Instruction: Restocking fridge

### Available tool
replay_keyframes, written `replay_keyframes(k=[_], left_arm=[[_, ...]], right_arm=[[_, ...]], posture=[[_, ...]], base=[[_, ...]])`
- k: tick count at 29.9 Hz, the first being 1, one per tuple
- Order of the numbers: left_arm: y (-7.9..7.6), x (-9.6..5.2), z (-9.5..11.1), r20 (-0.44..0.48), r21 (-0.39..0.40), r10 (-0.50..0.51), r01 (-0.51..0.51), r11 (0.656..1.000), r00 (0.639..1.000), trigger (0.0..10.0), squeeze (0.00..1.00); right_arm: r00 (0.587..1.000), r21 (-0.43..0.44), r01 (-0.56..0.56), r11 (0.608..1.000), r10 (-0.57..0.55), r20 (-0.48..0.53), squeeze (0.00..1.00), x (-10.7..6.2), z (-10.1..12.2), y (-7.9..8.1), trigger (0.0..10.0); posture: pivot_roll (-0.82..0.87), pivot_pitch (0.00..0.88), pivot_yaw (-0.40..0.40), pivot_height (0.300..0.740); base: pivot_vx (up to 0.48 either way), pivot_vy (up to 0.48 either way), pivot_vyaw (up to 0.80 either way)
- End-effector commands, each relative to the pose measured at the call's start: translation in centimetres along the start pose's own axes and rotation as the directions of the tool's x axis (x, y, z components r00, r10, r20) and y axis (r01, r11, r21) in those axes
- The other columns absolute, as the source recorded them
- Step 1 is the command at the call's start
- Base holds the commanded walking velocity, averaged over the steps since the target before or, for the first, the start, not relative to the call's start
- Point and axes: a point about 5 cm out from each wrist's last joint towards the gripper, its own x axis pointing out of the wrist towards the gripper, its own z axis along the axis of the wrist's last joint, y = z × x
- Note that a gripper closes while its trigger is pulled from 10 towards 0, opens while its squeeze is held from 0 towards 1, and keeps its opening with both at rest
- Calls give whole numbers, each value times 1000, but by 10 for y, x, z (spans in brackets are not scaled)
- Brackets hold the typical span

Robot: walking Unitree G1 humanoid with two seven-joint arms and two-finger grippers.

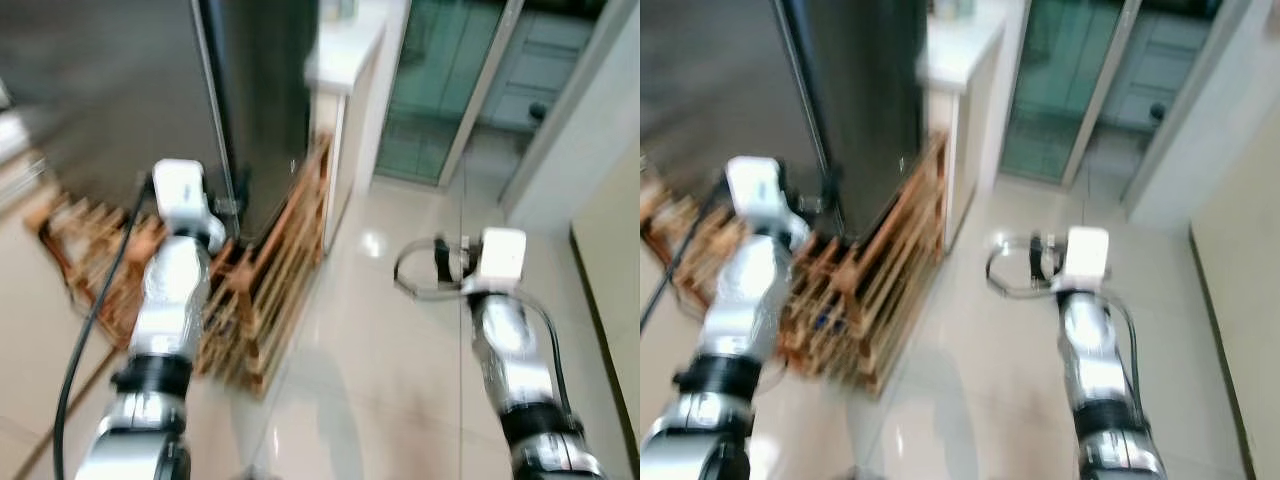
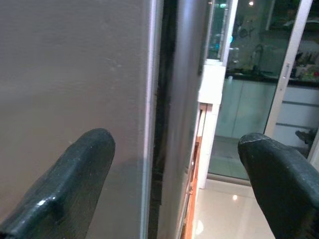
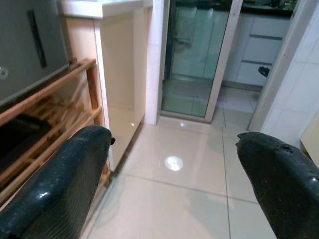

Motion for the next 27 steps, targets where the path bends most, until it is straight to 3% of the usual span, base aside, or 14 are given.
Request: replay_keyframes(k=[1, 7, 10, 12, 13, 14, 15, 16, 17, 19, 21, 22, 25, 27], left_arm=[[-2, 4, -2, -23, 15, 9, -9, 1000, 1000, 10000, 0], [-9, 14, -5, -62, 1, 21, -21, 1000, 998, 10000, 0], [10, -25, -21, -55, 104, -79, 84, 991, 995, 10000, 0], [22, -52, -30, -77, 108, -107, 115, 987, 991, 10000, 0], [22, -52, -30, -77, 108, -107, 115, 987, 991, 10000, 0], [41, -87, -33, -95, 55, -23, 28, 998, 995, 10000, 0], [47, -99, -33, -101, 20, 23, -21, 1000, 995, 10000, 0], [47, -99, -33, -101, 20, 23, -21, 1000, 995, 10000, 0], [39, -129, -24, -85, 86, 38, -30, 996, 996, 10000, 0], [34, -134, -20, -72, 112, 33, -25, 993, 997, 10000, 0], [25, -116, -13, -46, 10, 74, -74, 997, 996, 10000, 0], [25, -116, -13, -46, 10, 74, -74, 997, 996, 10000, 0], [2, -81, 6, 36, -86, 15, -12, 996, 999, 10000, 0], [-4, -70, 17, 70, -104, 13, -5, 995, 997, 10000, 0]], right_arm=[[1000, -11, 4, 1000, -4, 18, 0, 2, 5, -4, 10000], [1000, -14, 1, 1000, -1, 22, 0, 0, 4, -1, 10000], [996, -24, 15, 1000, -13, 89, 0, -22, 13, 0, 10000], [983, -76, -11, 997, 25, 183, 0, -45, 28, 4, 10000], [983, -76, -11, 997, 25, 183, 0, -45, 28, 4, 10000], [967, -134, -26, 991, 59, 250, 0, -74, 37, 0, 10000], [964, -145, -23, 989, 60, 258, 0, -82, 39, -3, 10000], [964, -145, -23, 989, 60, 258, 0, -82, 39, -3, 10000], [974, -138, 3, 990, 28, 223, 0, -95, 31, -14, 10000], [978, -137, 12, 991, 17, 208, 0, -98, 27, -18, 10000], [985, -104, 33, 994, -15, 170, 0, -96, 21, -17, 10000], [985, -104, 33, 994, -15, 170, 0, -96, 21, -17, 10000], [983, -100, 7, 995, 11, 186, 0, -82, 31, -4, 10000], [979, -106, 7, 994, 15, 206, 0, -74, 39, -3, 10000]], posture=[[-60, 0, -26, 740], [-82, 0, -2, 740], [-68, 0, 1, 740], [-62, 0, 0, 740], [-62, 0, 0, 740], [-58, 0, -1, 740], [-58, 0, -1, 740], [-58, 0, -1, 740], [-67, 0, -5, 740], [-60, 0, -10, 740], [-45, 0, -26, 740], [-45, 0, -26, 740], [-53, 0, -25, 740], [-57, 0, -17, 740]], base=[[0, 0, 0], [0, 0, 0], [0, 0, 0], [0, 0, 0], [0, 0, 0], [0, 0, 0], [0, 0, 0], [0, 0, 0], [0, 0, 0], [0, 0, 0], [0, 0, 0], [0, 0, 0], [480, 0, 0], [480, 0, 0]])
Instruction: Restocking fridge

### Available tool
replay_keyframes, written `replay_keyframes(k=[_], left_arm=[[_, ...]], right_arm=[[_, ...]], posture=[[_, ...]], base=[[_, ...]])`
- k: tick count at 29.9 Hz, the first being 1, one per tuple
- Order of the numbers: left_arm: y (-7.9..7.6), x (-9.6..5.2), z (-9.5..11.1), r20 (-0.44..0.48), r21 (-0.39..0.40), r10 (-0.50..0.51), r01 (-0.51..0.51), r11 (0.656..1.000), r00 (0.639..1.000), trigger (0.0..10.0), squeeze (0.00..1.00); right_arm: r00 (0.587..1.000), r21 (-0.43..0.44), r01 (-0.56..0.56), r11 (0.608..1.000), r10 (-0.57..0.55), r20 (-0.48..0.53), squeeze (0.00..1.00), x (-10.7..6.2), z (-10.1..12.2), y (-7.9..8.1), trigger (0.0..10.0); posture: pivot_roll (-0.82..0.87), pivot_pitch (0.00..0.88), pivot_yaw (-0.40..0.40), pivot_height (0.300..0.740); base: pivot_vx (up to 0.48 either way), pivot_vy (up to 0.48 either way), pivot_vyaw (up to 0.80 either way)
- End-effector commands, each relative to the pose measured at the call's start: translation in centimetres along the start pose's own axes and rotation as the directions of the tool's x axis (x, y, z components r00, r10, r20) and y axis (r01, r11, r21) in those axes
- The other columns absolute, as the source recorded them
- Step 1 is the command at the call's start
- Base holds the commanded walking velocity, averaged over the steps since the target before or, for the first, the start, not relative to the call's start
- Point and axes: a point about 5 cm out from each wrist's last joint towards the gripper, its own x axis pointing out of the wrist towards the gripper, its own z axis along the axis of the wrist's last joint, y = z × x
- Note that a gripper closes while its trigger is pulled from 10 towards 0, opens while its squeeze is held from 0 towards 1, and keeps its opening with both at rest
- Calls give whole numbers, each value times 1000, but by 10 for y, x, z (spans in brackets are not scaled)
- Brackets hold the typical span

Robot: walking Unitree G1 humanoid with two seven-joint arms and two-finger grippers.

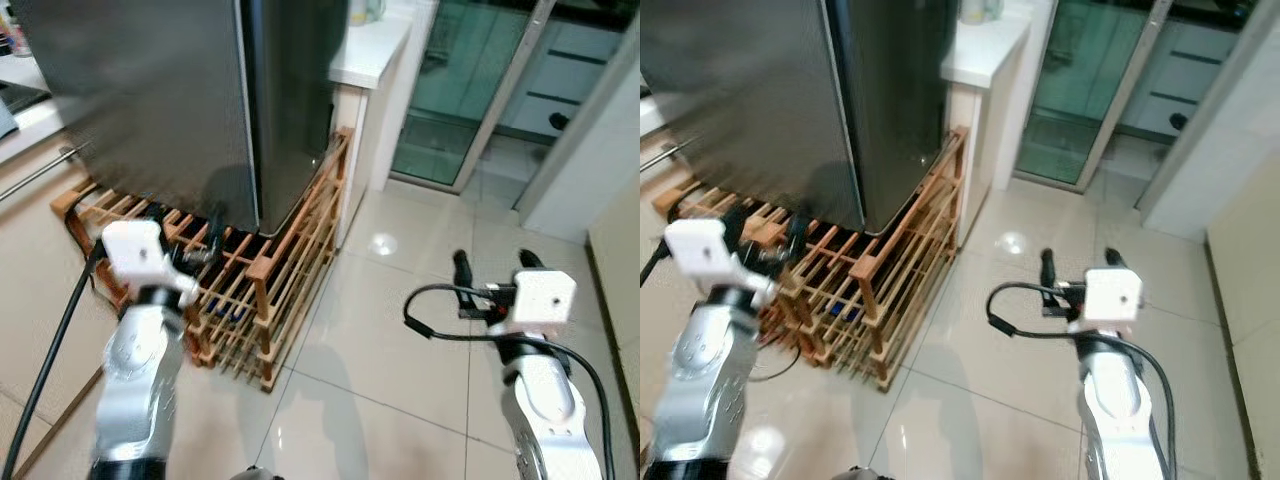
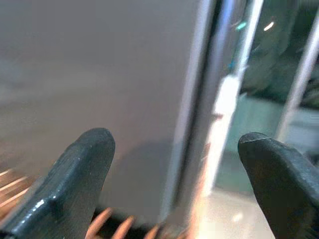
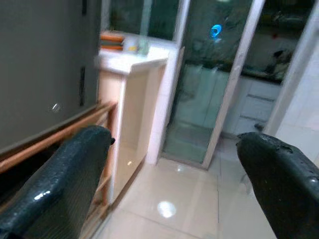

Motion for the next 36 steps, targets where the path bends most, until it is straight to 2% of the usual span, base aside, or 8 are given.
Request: replay_keyframes(k=[1, 8, 11, 20, 24, 28, 31, 36], left_arm=[[-8, 7, 5, 8, -11, -14, 14, 1000, 1000, 10000, 0], [-12, 15, 6, -4, -24, -3, 3, 1000, 1000, 10000, 0], [-13, 15, -7, -88, -134, 57, -68, 989, 994, 10000, 0], [-29, 31, 15, 13, -27, -50, 51, 998, 999, 10000, 0], [-28, 37, 19, -11, -57, -29, 29, 998, 1000, 10000, 0], [-47, 39, 16, -35, -39, -80, 78, 996, 996, 10000, 0], [-52, 42, 11, -55, -48, -96, 93, 994, 994, 10000, 0], [-69, 60, 1, -123, -25, -197, 195, 980, 973, 10000, 0]], right_arm=[[1000, -16, 29, 999, -30, -11, 0, 8, 1, -8, 10000], [1000, -34, 15, 999, -14, 8, 0, 26, 6, -7, 10000], [1000, -32, 4, 999, -4, -2, 0, 30, 5, -5, 10000], [1000, -20, -19, 1000, 18, -18, 0, 38, 0, -1, 10000], [999, -15, -26, 1000, 26, -24, 0, 40, 0, 0, 10000], [998, 4, -8, 1000, 9, -56, 0, 39, -8, -1, 10000], [998, 6, -9, 1000, 9, -57, 0, 39, -9, 0, 10000], [998, 4, -8, 1000, 8, -60, 0, 43, -10, 1, 10000]], posture=[[-64, 0, -18, 740], [-71, 0, -13, 740], [-68, 0, -15, 740], [-67, 0, -12, 740], [-67, 0, -11, 740], [-72, 0, -2, 740], [-73, 0, 0, 740], [-87, 0, 4, 740]], base=[[480, 0, 0], [480, 0, 0], [480, 0, 0], [213, 0, 0], [0, 0, 0], [0, 0, 0], [0, 0, 0], [0, 0, 0]])
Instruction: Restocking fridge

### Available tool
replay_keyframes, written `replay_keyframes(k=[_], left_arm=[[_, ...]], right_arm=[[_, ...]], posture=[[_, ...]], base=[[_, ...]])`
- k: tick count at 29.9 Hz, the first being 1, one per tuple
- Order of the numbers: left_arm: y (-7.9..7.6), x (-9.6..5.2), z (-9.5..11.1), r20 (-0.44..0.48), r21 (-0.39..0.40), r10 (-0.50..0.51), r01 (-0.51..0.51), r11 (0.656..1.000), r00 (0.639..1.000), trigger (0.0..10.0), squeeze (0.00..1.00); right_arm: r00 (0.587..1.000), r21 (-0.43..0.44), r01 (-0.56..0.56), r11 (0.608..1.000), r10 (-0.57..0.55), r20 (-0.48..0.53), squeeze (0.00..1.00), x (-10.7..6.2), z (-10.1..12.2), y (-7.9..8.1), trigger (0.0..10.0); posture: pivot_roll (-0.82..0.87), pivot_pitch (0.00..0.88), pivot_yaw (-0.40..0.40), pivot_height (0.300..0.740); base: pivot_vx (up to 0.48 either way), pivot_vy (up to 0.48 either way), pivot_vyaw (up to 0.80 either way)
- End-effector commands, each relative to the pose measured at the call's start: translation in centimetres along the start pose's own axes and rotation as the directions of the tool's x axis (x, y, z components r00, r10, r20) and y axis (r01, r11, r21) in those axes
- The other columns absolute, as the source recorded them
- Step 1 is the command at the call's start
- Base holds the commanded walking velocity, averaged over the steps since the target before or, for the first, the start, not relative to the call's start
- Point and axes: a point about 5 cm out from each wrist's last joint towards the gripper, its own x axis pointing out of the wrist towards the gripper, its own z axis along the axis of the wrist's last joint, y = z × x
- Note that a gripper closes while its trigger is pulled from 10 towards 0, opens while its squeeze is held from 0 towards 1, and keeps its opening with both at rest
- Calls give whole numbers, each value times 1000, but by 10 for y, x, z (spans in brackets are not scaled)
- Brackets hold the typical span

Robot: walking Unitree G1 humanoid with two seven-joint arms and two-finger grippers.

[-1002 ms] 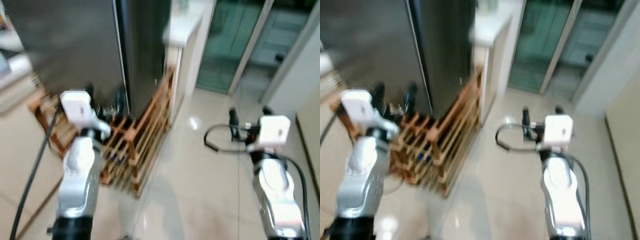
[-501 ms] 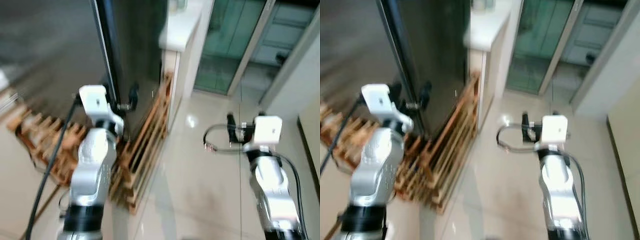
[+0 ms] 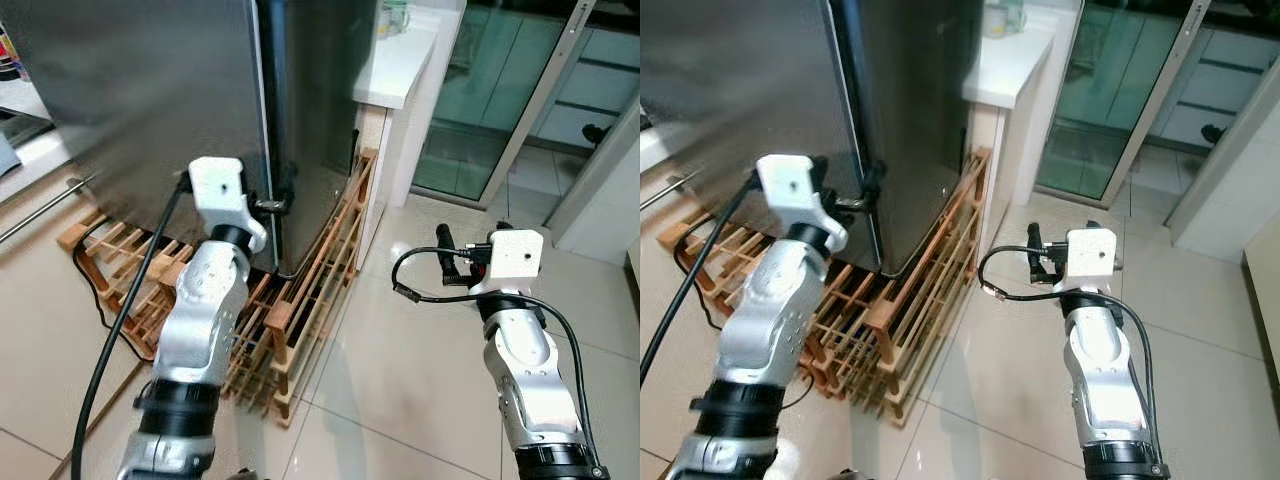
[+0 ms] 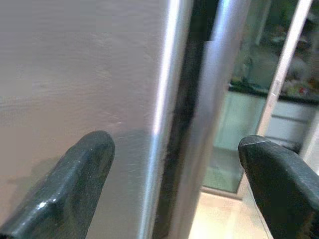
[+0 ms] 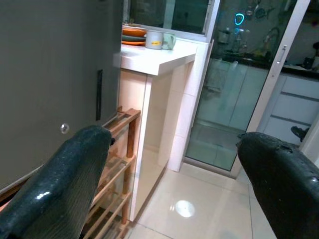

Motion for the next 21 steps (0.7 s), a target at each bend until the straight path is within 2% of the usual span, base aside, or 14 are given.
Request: replay_keyframes(k=[1, 5, 12, 17, 21], left_arm=[[-6, 9, -1, -21, 14, -43, 43, 999, 999, 10000, 0], [-6, 19, -6, -53, 24, -34, 36, 999, 998, 10000, 0], [-7, 32, -5, -54, 12, 16, -16, 1000, 998, 10000, 0], [-2, 36, -9, -64, 14, 55, -54, 998, 996, 10000, 0], [-10, 43, -12, -66, -11, 22, -22, 1000, 998, 10000, 0]], right_arm=[[1000, 0, 19, 1000, -19, 0, 0, 2, 0, -5, 10000], [1000, 2, 29, 1000, -29, -4, 0, 3, -1, -8, 10000], [999, 0, 31, 1000, -31, -9, 0, 2, -2, -8, 10000], [999, -5, 30, 1000, -30, -15, 0, 2, -4, -9, 10000], [999, -6, 30, 1000, -30, -19, 0, 2, -4, -9, 10000]], posture=[[-89, 0, 4, 740], [-93, 0, 3, 740], [-105, 0, 4, 740], [-108, 0, 2, 740], [-102, 0, -6, 740]], base=[[0, 0, 0], [0, 0, 0], [0, 0, 0], [0, 0, 0], [0, 0, 0]])
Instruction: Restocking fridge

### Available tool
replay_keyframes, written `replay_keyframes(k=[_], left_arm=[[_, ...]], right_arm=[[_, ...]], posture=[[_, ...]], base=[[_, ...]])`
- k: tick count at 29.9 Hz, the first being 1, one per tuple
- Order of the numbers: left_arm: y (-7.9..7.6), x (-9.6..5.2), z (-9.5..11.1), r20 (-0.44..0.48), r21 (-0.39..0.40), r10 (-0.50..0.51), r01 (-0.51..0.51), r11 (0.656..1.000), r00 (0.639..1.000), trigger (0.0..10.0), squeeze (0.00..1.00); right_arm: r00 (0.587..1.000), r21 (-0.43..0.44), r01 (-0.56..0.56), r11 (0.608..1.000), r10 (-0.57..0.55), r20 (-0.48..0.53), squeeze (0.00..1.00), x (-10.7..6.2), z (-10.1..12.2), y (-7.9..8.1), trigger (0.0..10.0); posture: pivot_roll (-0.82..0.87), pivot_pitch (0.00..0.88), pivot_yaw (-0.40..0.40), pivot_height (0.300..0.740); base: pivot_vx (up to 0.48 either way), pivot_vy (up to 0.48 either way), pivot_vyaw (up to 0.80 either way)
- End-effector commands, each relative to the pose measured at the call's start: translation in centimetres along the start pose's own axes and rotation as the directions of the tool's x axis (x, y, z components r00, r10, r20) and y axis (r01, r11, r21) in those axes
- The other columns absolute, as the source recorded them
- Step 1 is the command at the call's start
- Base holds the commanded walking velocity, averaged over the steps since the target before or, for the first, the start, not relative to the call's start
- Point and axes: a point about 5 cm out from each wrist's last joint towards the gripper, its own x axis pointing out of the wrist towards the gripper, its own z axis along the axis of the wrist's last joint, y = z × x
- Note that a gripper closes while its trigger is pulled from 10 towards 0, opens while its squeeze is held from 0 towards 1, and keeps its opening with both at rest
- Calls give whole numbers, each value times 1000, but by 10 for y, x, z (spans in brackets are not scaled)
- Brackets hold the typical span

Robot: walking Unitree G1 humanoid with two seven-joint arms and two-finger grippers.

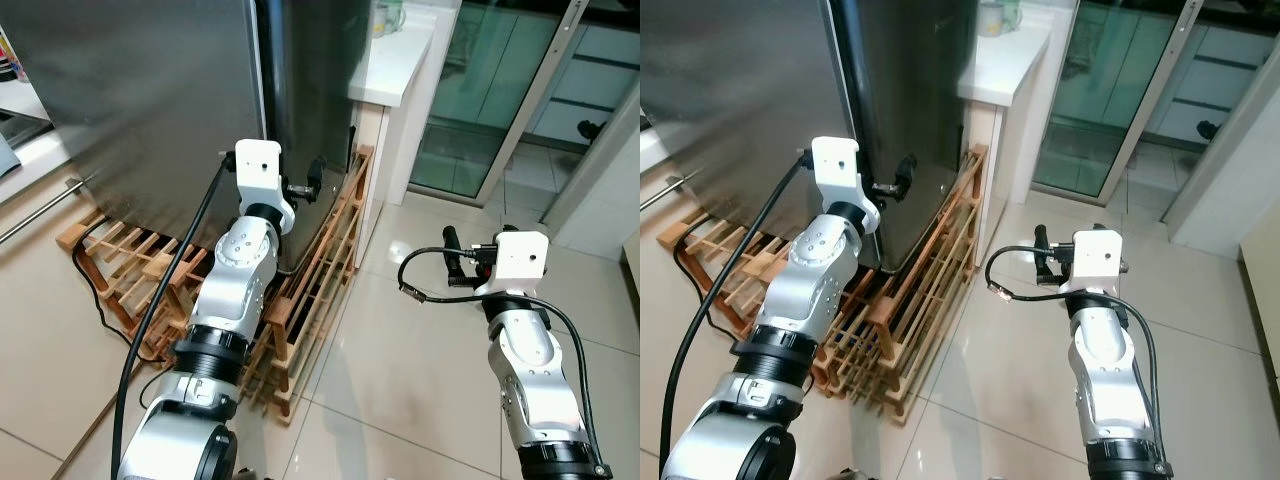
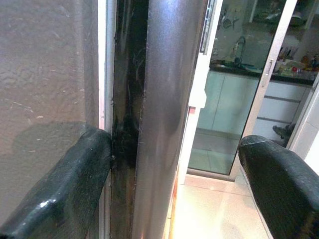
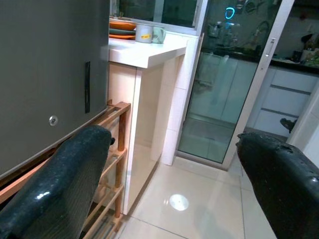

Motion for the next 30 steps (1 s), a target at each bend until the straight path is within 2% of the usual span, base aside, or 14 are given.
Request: replay_keyframes(k=[1, 2, 5, 8, 11, 12, 14, 15, 17, 21, 24, 27, 28, 30], left_arm=[[-9, 11, 3, 3, -27, -32, 32, 999, 999, 10000, 0], [-9, 11, 3, 3, -27, -32, 32, 999, 999, 10000, 0], [-51, 26, 10, 21, -91, -207, 208, 974, 978, 10000, 0], [-98, 28, 18, 20, -156, -409, 407, 900, 912, 10000, 0], [-149, 12, 35, 110, -207, -660, 667, 716, 743, 10000, 0], [-149, 12, 35, 110, -207, -660, 667, 716, 743, 10000, 0], [-178, -8, 43, 192, -244, -802, 819, 519, 566, 10000, 0], [-178, -8, 43, 192, -244, -802, 819, 519, 566, 10000, 0], [-196, -27, 54, 276, -226, -873, 910, 347, 402, 10000, 0], [-201, -38, 62, 329, -209, -900, 951, 228, 288, 10000, 0], [-197, -39, 62, 328, -197, -899, 952, 236, 291, 10000, 0], [-138, -19, 46, 263, -231, -819, 858, 459, 509, 10000, 0], [-138, -19, 46, 263, -231, -819, 858, 459, 509, 10000, 0], [-90, -18, 31, 211, -250, -759, 785, 567, 616, 10000, 0]], right_arm=[[1000, -1, 2, 1000, -2, -5, 0, 3, -1, -1, 10000], [1000, -1, 2, 1000, -2, -5, 0, 3, -1, -1, 10000], [1000, 4, -13, 1000, 13, -14, 0, 2, -3, 3, 10000], [1000, 2, -17, 1000, 17, -20, 0, -3, -6, 5, 10000], [998, 6, 9, 1000, -9, -60, 0, -13, -17, -1, 10000], [998, 6, 9, 1000, -9, -60, 0, -13, -17, -1, 10000], [994, 20, 46, 999, -44, -102, 0, -20, -27, -8, 10000], [994, 20, 46, 999, -44, -102, 0, -20, -27, -8, 10000], [989, 25, 63, 998, -60, -132, 0, -24, -35, -11, 10000], [987, 25, 66, 997, -62, -149, 0, -27, -39, -12, 10000], [986, 24, 62, 998, -57, -155, 0, -26, -41, -12, 10000], [992, 23, 37, 999, -33, -125, 0, -19, -35, -7, 10000], [992, 23, 37, 999, -33, -125, 0, -19, -35, -7, 10000], [994, 25, 30, 999, -27, -109, 0, -14, -30, -8, 10000]], posture=[[-104, 0, -12, 740], [-104, 0, -12, 740], [-119, 0, -6, 740], [-148, 0, 6, 740], [-174, 0, 23, 740], [-174, 0, 23, 740], [-183, 0, 34, 740], [-183, 0, 34, 740], [-183, 0, 35, 740], [-179, 0, 35, 740], [-172, 0, 32, 740], [-154, 0, 31, 740], [-154, 0, 31, 740], [-126, 0, 23, 740]], base=[[0, 0, 0], [0, 0, 0], [0, 0, 0], [0, 0, 0], [0, 0, 0], [0, 0, 0], [0, 0, 0], [0, 0, 0], [0, 0, 0], [0, 0, 0], [0, 0, 0], [0, 0, 0], [0, 0, 0], [0, 0, 0]])
